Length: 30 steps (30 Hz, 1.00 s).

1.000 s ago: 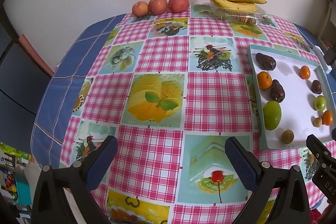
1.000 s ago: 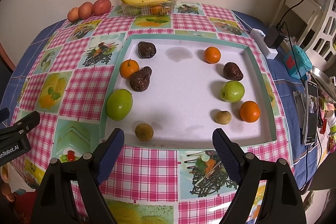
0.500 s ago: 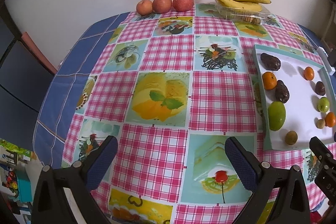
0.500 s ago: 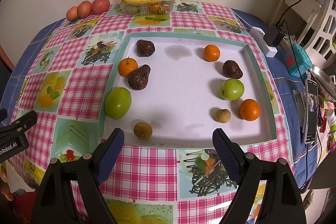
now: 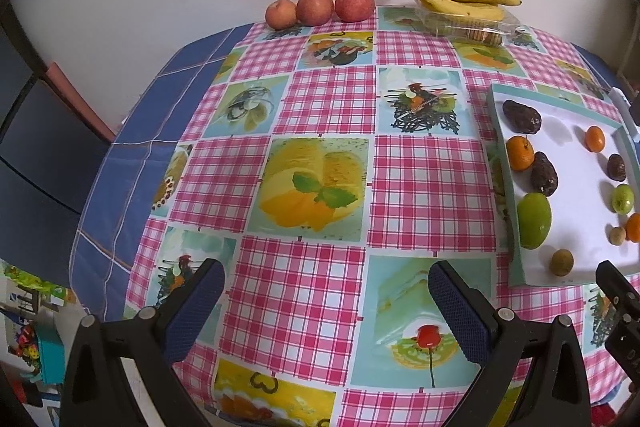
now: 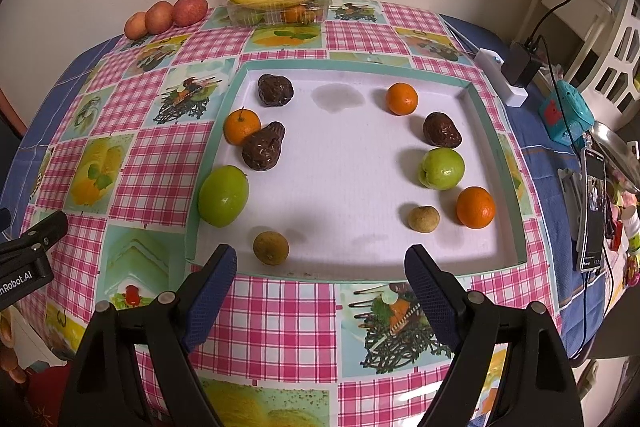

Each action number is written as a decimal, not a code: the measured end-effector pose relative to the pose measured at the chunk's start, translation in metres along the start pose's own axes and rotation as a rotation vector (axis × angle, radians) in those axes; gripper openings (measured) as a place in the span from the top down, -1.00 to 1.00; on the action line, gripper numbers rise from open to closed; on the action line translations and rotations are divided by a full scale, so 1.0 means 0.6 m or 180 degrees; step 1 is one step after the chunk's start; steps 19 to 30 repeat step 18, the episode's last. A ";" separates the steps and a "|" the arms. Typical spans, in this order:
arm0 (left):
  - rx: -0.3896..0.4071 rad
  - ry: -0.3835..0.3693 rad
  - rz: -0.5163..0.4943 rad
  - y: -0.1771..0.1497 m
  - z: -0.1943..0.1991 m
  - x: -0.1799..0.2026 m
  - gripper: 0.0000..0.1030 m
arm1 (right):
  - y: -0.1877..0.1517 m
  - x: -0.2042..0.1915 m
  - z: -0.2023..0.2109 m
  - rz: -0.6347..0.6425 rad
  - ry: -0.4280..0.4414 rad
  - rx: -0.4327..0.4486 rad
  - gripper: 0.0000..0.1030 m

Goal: Organize fruits

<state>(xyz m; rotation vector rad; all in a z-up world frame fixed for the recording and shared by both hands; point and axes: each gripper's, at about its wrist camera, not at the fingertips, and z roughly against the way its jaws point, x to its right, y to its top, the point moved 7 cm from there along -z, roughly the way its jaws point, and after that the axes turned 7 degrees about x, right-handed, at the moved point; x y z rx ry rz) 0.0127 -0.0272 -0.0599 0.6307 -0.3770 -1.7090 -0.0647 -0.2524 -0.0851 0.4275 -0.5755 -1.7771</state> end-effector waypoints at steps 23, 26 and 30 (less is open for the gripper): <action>0.0000 0.0055 -0.0008 -0.001 0.000 0.000 -1.00 | -0.003 0.000 -0.002 -0.0028 -0.0005 -0.0019 -0.68; 0.0000 0.0055 -0.0008 -0.001 0.000 0.000 -1.00 | -0.003 0.000 -0.002 -0.0028 -0.0005 -0.0019 -0.68; 0.0000 0.0055 -0.0008 -0.001 0.000 0.000 -1.00 | -0.003 0.000 -0.002 -0.0028 -0.0005 -0.0019 -0.68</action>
